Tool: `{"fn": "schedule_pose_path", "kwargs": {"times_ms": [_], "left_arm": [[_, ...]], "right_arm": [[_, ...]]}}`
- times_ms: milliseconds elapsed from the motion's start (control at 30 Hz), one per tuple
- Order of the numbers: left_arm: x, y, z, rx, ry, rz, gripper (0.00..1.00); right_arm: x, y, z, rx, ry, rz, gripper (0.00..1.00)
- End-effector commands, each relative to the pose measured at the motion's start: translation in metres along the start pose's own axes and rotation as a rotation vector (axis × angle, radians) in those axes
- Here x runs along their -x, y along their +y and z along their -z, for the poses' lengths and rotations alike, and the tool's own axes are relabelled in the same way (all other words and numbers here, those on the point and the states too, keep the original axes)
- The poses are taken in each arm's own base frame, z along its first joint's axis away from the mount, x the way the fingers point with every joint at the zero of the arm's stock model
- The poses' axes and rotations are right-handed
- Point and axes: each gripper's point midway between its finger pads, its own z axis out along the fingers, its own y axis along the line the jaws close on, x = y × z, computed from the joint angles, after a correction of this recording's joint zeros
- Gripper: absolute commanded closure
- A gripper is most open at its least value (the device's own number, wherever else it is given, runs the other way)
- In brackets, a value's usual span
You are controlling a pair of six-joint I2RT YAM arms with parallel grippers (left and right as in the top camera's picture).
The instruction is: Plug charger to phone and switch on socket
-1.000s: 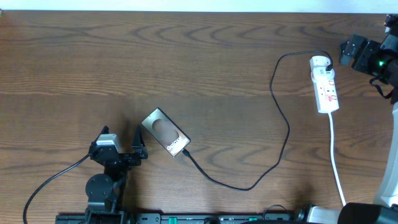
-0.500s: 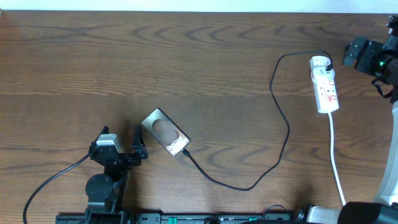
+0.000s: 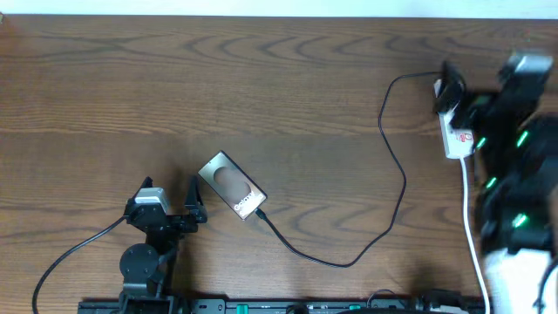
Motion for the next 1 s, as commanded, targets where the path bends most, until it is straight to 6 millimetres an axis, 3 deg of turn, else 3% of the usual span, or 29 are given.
{"fn": "schedule_pose_path", "kwargs": {"times_ms": [0, 33, 233, 467, 700, 967], "left_arm": [[-0.015, 0.006, -0.001, 0.024, 0.046, -0.017, 0.09], [-0.015, 0.006, -0.001, 0.024, 0.046, -0.017, 0.1], [-0.015, 0.006, -0.001, 0.024, 0.046, -0.017, 0.09], [-0.015, 0.006, -0.001, 0.024, 0.046, -0.017, 0.1], [-0.015, 0.006, -0.001, 0.024, 0.046, -0.017, 0.09], [-0.015, 0.006, -0.001, 0.024, 0.046, -0.017, 0.1]], "right_arm": [[-0.055, 0.004, 0.02, -0.023, 0.008, 0.007, 0.01], [-0.075, 0.008, 0.033, -0.008, -0.023, 0.01, 0.01], [-0.143, 0.008, 0.064, 0.0, -0.019, 0.01, 0.01], [-0.189, 0.005, 0.081, -0.004, -0.04, 0.011, 0.01], [-0.206, 0.001, 0.091, -0.028, 0.021, 0.009, 0.01], [-0.202, 0.003, 0.093, -0.021, 0.001, 0.01, 0.01]]}}
